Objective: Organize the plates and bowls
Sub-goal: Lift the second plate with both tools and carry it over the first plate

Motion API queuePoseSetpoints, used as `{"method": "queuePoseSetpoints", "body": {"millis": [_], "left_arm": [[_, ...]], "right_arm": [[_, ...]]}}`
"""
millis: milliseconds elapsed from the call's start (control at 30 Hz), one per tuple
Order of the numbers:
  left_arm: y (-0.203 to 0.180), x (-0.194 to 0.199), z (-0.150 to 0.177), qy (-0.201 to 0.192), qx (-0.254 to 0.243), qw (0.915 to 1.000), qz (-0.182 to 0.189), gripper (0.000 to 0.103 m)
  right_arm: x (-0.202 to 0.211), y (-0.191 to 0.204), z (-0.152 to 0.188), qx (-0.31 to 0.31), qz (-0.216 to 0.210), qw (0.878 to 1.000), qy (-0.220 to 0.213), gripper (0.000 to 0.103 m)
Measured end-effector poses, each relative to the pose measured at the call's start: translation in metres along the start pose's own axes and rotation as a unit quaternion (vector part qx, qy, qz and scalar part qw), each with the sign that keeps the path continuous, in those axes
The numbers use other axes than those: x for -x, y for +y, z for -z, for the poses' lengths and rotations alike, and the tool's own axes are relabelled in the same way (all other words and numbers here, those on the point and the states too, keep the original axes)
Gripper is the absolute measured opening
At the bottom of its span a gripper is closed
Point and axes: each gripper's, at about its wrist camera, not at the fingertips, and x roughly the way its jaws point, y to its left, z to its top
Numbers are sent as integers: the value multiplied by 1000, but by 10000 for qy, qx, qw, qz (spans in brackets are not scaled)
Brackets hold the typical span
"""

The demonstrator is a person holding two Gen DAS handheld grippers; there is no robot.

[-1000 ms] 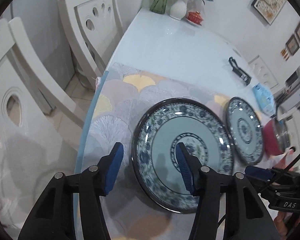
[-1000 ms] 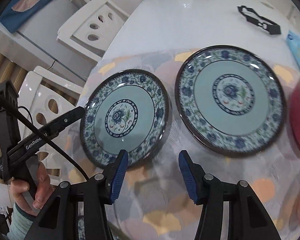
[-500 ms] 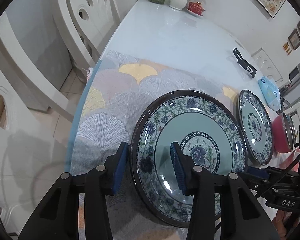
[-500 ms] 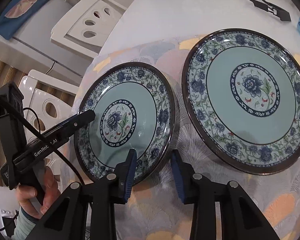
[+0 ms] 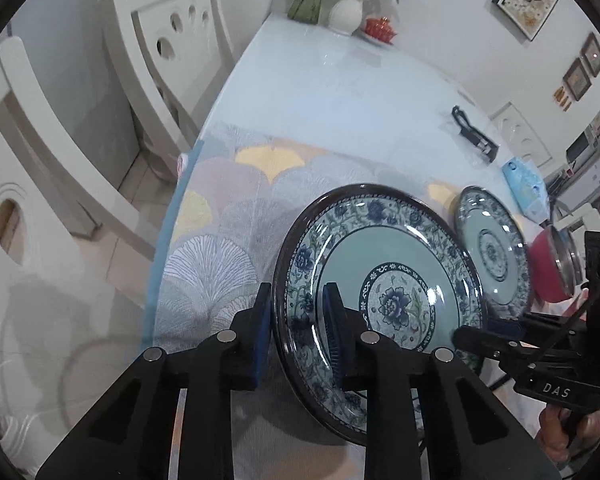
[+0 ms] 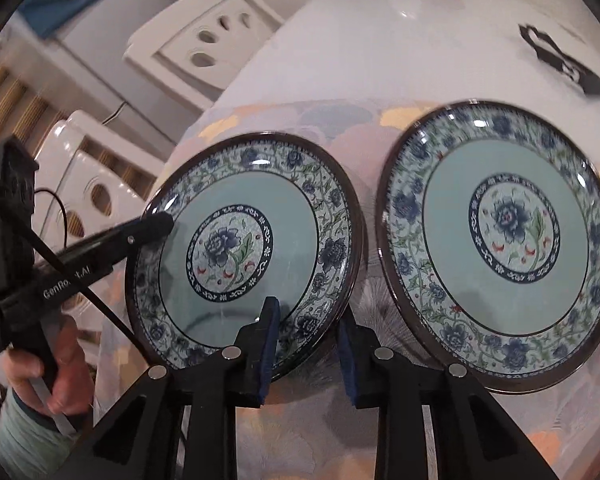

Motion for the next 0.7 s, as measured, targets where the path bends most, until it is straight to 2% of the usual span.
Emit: {"method": "queuePoseSetpoints", "body": {"millis": [267, 467, 700], "left_arm": [[-9, 36, 3, -283, 163, 9993, 158, 21], [-27, 77, 7, -635, 82, 9978, 168, 21], [-49, 137, 24, -1132, -79, 9934, 152, 21]], "right_arm": [[36, 10, 4, 170, -63, 9994, -306, 27], [74, 21, 10, 263, -90, 9978, -610, 27], [129, 39, 39, 377, -152, 9944, -977, 27]]}}
